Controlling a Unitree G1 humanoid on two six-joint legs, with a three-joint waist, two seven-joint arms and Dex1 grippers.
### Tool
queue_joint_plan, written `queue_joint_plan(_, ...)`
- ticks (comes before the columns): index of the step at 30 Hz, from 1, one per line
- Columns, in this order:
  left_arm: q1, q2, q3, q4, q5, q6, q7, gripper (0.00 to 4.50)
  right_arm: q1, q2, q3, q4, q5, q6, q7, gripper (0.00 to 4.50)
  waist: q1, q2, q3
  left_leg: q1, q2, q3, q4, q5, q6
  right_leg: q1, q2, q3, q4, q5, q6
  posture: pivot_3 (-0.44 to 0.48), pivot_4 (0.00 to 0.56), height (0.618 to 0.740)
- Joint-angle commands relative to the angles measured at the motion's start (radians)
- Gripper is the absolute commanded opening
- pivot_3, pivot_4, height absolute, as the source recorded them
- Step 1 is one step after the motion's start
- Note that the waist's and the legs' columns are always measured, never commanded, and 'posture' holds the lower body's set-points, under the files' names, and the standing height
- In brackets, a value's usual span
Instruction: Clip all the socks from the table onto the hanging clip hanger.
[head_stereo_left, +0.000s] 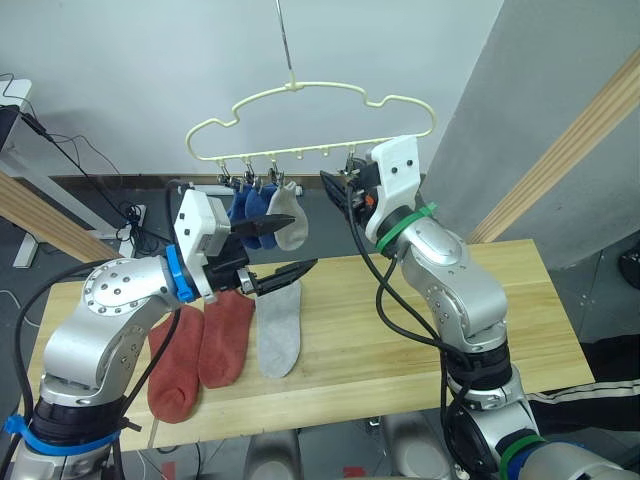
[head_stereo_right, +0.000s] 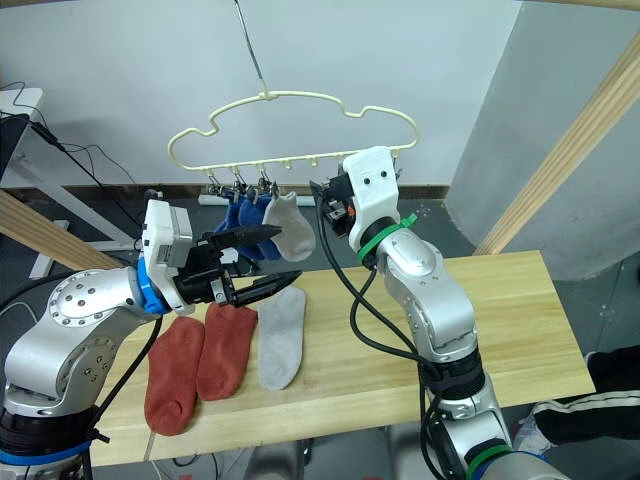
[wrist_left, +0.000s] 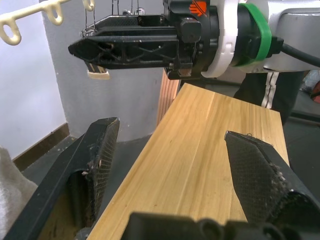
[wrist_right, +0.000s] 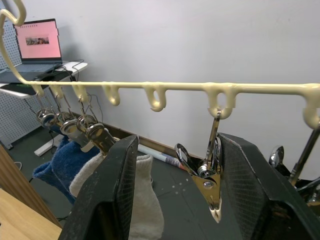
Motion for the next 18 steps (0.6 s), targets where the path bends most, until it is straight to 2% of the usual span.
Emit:
queue_joint_plan(1,0.005,-0.005,0.003,-0.015,0.004,-0.021,-0.002,3.73,-0.023,0.017,-0.009,-0.013,0.011,-0.026,-0.006,2.55,0.000,0.000,0.000,0.000,0.000,0.000,0.000,0.000,0.000,0.000,0.000,0.000,0.000,0.000,0.000,-0.128,0.278,0.740)
queue_joint_plan(18,0.009,-0.022,-0.008,-0.026,0.012,-0.016,0.004,3.73,-0.040,0.067,-0.024,0.044,0.009,-0.075,-0.030,2.55,0.000,0.000,0.000,0.000,0.000,0.000,0.000,0.000,0.000,0.000,0.000,0.000,0.000,0.000,0.000,-0.125,0.274,0.740)
